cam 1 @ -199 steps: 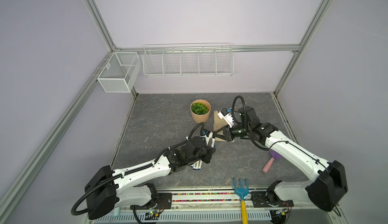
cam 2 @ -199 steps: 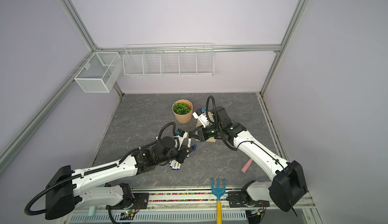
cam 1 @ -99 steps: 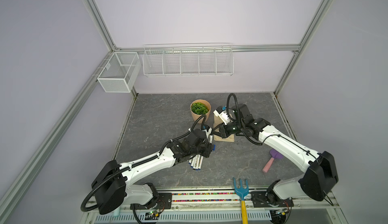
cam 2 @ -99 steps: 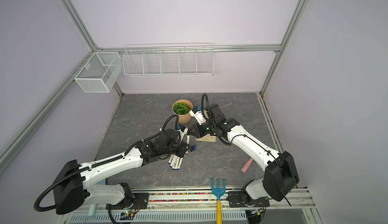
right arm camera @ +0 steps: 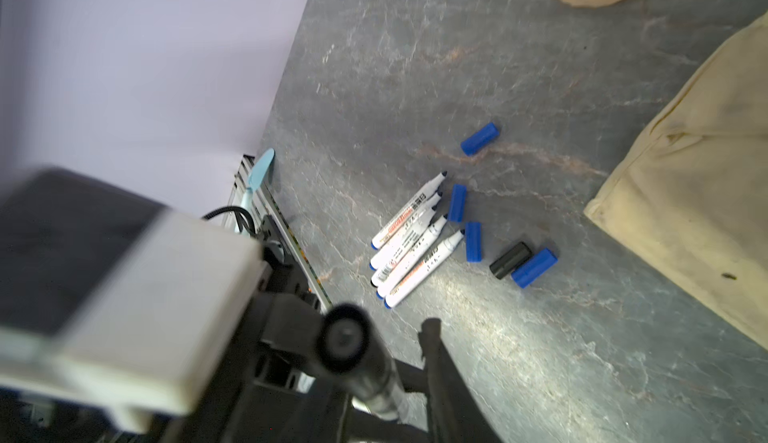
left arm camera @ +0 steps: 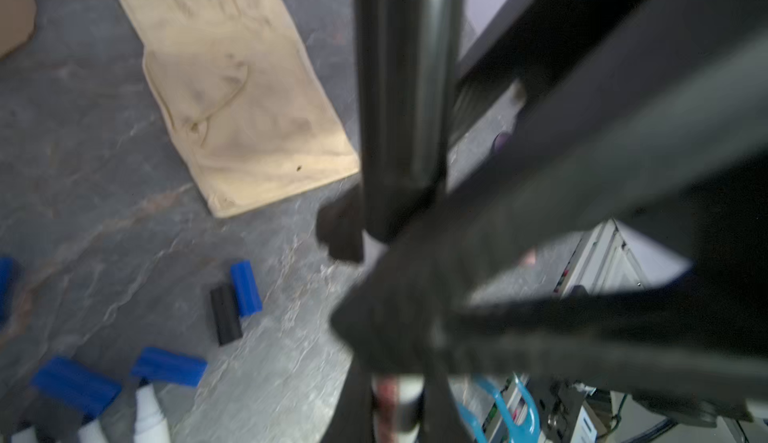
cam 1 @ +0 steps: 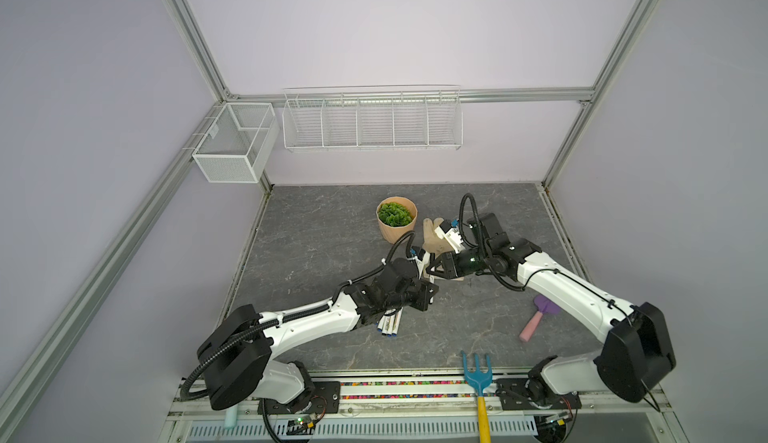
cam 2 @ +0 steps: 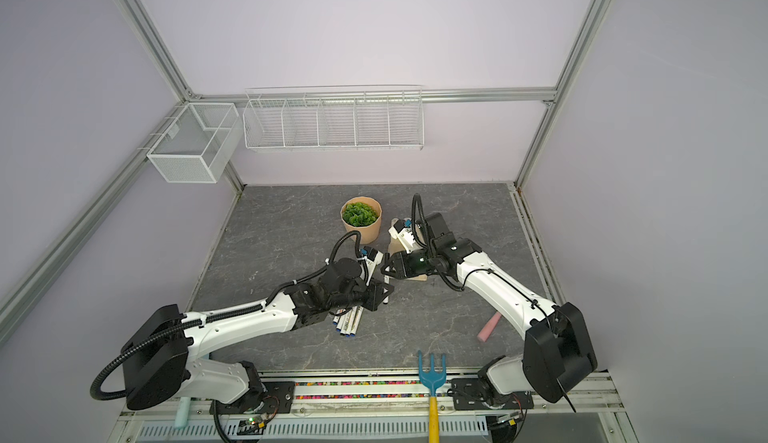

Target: Insert the pens into the pen caps

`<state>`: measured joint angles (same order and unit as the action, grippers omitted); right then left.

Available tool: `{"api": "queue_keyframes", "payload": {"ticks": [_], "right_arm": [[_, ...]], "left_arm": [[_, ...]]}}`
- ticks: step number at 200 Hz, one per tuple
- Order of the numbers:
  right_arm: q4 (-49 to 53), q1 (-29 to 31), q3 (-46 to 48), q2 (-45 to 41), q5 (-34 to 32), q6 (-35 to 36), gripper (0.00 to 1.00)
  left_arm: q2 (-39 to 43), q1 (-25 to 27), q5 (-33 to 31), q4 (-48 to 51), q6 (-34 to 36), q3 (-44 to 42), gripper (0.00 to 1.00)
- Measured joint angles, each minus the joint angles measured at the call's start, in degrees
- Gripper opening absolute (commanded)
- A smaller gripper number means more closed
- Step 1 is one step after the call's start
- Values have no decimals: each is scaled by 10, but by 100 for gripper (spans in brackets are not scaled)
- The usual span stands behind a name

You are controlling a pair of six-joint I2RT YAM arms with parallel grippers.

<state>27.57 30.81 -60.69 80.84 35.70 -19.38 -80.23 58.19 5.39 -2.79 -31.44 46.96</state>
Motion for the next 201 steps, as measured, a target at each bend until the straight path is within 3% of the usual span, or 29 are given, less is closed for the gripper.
{"api": "queue_keyframes", "payload": {"ticks": [23,53,68,79,94,114,164,201], "right_arm": [[1,-2,0,-6,2,-4,33],[2,-3,0,-14,-5,-5,16],[2,-5,2,-18,-18,-2,13],[0,-6,3,-21,-23,-3,12],[1,-9,3,-22,-31,-9,11],[18,-34,-1,-12,-68,-24,12],[58,-118,-46,131,-236,-53,15],[83,-129,-99,249,-323,-55,17]], "left_arm": [[-5,0,0,-16,1,5,0],[-14,1,2,-25,0,11,0],[-15,1,1,-27,0,12,0],[-15,1,-2,-28,0,12,13],[-15,2,-12,-30,0,12,45],[-9,3,-44,-28,-10,12,65],[48,2,-177,51,-63,-9,74],[94,2,-259,141,-96,-32,74]]}}
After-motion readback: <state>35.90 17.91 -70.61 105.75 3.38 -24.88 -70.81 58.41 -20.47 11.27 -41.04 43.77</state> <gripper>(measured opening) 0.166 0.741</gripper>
